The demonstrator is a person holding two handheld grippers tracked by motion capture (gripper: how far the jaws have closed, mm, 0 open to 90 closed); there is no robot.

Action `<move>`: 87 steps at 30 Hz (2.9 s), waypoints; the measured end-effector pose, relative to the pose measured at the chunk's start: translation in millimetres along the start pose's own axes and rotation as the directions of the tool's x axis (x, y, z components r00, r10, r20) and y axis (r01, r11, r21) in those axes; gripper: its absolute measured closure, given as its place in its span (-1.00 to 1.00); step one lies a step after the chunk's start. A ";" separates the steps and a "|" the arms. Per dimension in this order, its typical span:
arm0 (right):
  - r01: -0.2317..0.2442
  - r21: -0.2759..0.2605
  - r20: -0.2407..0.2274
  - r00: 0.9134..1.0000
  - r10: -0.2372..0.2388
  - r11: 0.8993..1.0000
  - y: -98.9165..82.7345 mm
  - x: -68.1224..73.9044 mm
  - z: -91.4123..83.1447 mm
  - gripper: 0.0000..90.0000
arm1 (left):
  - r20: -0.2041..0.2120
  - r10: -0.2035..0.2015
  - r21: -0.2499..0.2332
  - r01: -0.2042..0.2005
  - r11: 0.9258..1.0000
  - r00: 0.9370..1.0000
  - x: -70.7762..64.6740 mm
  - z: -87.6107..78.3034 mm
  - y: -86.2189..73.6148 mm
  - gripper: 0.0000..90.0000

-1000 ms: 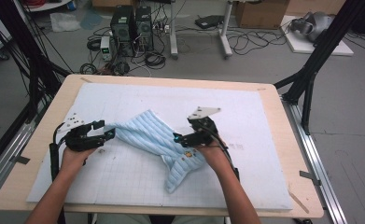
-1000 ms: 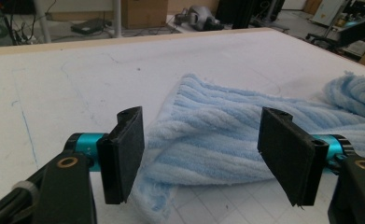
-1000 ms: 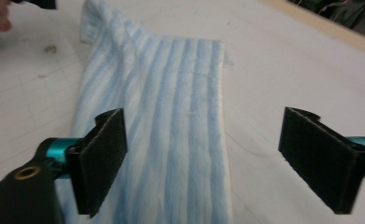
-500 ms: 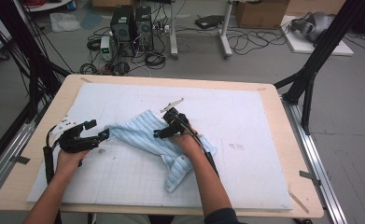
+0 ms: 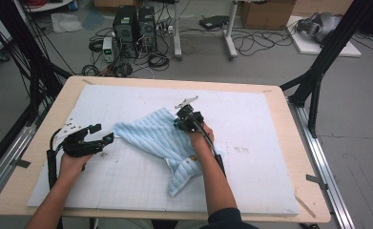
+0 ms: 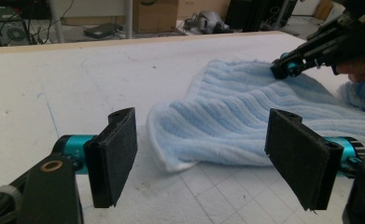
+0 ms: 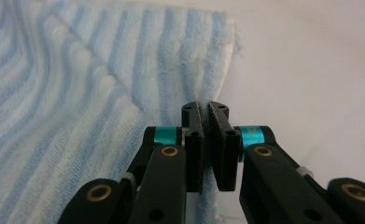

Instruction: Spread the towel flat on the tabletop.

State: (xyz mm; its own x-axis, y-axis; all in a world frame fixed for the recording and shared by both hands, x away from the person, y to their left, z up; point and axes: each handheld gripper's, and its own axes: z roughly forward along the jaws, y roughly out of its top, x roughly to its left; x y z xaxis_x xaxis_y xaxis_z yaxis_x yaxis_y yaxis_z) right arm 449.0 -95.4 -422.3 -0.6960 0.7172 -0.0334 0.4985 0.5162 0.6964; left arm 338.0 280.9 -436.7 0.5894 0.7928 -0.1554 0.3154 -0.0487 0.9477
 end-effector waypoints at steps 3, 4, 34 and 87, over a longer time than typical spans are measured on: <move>-0.045 -0.019 0.075 0.996 0.047 0.999 -3.1 -13.8 -8.8 0.89 | 0.003 -0.004 0.003 0.004 1.000 1.000 -0.7 1.0 -0.6 -0.41; -0.045 -0.019 0.075 0.996 0.047 0.999 -3.1 -13.8 -8.8 0.89 | 0.005 -0.001 0.007 0.001 1.000 1.000 -0.7 1.4 -0.8 -0.41; -0.076 0.035 -0.021 0.997 0.076 0.997 -89.3 -35.6 -70.6 0.11 | 0.050 0.011 0.064 -0.014 0.998 0.999 -13.0 16.1 -4.9 -0.29; -0.184 -0.145 0.027 0.981 0.190 0.972 -142.3 -34.5 -133.9 -0.09 | 0.160 0.219 0.345 -0.262 0.901 0.963 -86.5 128.0 15.4 0.85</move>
State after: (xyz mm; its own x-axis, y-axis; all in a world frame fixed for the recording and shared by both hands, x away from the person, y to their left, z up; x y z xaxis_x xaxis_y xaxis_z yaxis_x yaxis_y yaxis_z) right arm 332.9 -256.3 -424.3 -0.5748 0.8143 0.0804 0.5380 0.3021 0.7870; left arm 387.1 133.8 -444.4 0.7554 0.6552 0.0132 0.3863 -0.4614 0.7987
